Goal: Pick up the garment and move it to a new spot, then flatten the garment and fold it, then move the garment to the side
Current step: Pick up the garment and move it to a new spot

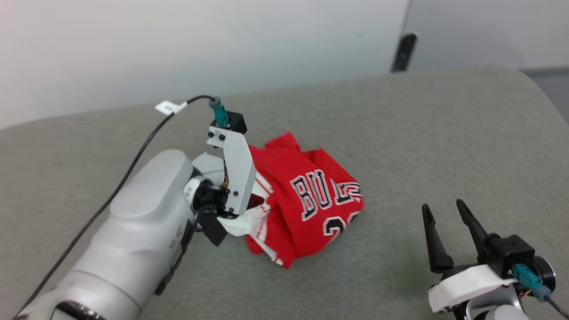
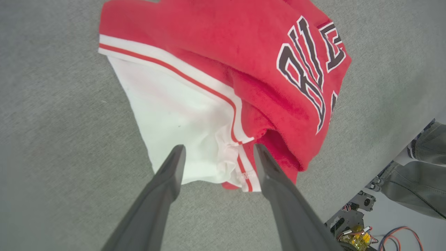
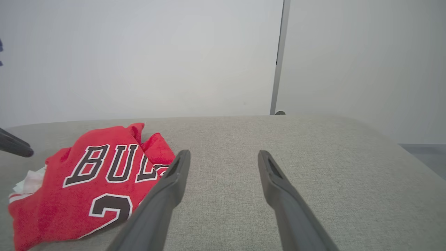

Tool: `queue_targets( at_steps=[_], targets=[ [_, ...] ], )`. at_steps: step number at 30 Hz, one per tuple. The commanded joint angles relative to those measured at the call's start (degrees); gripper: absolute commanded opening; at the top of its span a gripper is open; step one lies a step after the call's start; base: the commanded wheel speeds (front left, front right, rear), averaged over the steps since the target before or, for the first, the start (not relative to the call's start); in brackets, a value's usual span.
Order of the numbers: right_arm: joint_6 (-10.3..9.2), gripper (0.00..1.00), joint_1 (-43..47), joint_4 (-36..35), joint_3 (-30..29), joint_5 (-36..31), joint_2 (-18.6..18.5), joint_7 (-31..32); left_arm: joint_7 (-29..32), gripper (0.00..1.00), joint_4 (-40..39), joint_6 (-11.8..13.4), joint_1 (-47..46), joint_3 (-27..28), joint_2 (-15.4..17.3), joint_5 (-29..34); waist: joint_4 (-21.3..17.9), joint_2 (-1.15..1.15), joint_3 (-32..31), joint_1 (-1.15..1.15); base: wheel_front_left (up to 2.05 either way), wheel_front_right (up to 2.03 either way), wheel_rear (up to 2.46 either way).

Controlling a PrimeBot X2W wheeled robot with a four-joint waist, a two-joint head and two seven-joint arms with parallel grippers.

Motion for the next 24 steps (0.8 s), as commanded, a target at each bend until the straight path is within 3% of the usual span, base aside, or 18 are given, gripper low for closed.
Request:
queue_targets(
  at_steps=[1,7,17,24],
  targets=[
    [-0.08,1.00,1.1,-0.5,0.3,-0.3,0.0,0.3,-1.4,1.00,-1.3,-0.5,1.5,0.2,0.6,-0.3,5.6,0.00,-5.2,0.00,0.00,0.00,0.00],
    [-0.08,1.00,2.7,-1.7,1.1,0.4,0.0,0.1,-9.2,1.00,-7.3,-0.8,5.6,1.7,3.4,-1.8,8.9,0.00,-6.7,0.00,0.00,0.00,0.00],
    [-0.08,1.00,5.6,-2.0,2.0,0.8,0.0,-2.1,-32.3,1.00,-21.1,-0.8,18.9,8.2,8.8,-3.3,12.0,0.00,-8.3,0.00,0.00,0.00,0.00],
    [-0.08,1.00,6.7,-2.0,0.9,-0.4,0.0,-2.4,-48.8,1.00,-29.7,2.6,29.3,13.6,11.2,-1.7,12.8,0.00,-8.6,0.00,0.00,0.00,0.00]
  ],
)
